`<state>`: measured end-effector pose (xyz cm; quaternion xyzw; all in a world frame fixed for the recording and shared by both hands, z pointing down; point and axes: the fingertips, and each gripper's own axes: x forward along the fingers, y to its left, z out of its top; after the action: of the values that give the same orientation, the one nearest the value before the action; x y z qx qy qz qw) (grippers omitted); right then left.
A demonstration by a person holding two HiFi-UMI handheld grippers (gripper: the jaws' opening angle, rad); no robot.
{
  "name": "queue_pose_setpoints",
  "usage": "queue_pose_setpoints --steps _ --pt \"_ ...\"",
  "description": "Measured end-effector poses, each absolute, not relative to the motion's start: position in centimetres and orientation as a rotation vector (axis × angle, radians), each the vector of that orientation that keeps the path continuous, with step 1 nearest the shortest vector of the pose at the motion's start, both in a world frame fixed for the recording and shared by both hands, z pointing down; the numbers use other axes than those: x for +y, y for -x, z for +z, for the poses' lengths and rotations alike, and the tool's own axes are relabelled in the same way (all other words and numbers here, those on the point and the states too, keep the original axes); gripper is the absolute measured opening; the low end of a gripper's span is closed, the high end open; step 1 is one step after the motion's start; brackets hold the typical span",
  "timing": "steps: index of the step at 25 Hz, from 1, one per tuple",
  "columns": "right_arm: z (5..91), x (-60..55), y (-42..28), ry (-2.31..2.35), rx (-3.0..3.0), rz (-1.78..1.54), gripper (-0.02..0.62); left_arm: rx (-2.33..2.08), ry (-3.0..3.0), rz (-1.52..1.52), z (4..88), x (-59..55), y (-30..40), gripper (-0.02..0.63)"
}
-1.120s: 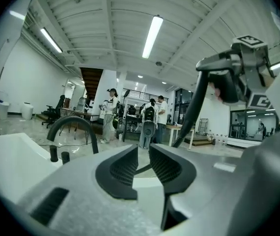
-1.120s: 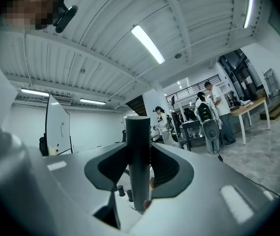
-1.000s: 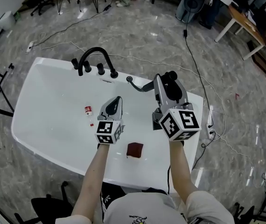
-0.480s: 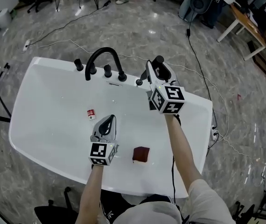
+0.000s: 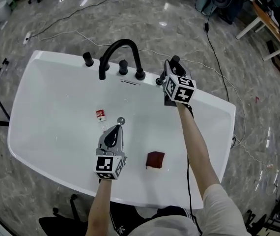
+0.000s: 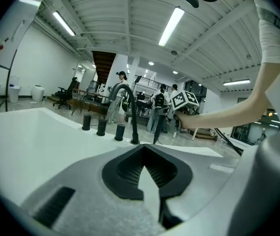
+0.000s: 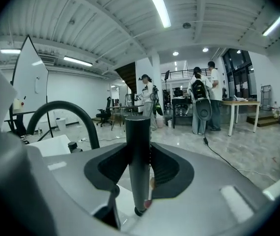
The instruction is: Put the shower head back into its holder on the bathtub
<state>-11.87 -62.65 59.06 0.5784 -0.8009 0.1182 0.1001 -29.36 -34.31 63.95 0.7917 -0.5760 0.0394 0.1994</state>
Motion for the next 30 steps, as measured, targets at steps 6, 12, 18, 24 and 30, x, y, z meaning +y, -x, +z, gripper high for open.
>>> queue_pose_setpoints --steps 6,12,18,24,30 --pt "62.3 -63.9 12.3 -1.750 -2.301 0.358 0.140 -1.577 -2.104 0.174 69.3 -31.3 31.3 -0.002" --pt "65.4 -62.8 11.4 -1.783 -2.262 0.425 0.141 -1.581 -1.999 0.142 71.2 -29.3 30.9 -0.002" --pt "60.0 -61.6 11.5 -1.768 -2.329 0.459 0.135 -1.560 -2.082 0.129 68.1 -29.2 28.9 -0.002" --pt "46.2 -54.1 9.9 -1.883 -2.531 0.458 0.003 -1.696 -2.131 0.004 58.0 -29.2 29.1 -0.002" --pt "34.6 -40.2 7.8 -1.834 -2.775 0.532 0.003 -1.831 -2.252 -0.229 44.6 -27.4 26.7 -0.002"
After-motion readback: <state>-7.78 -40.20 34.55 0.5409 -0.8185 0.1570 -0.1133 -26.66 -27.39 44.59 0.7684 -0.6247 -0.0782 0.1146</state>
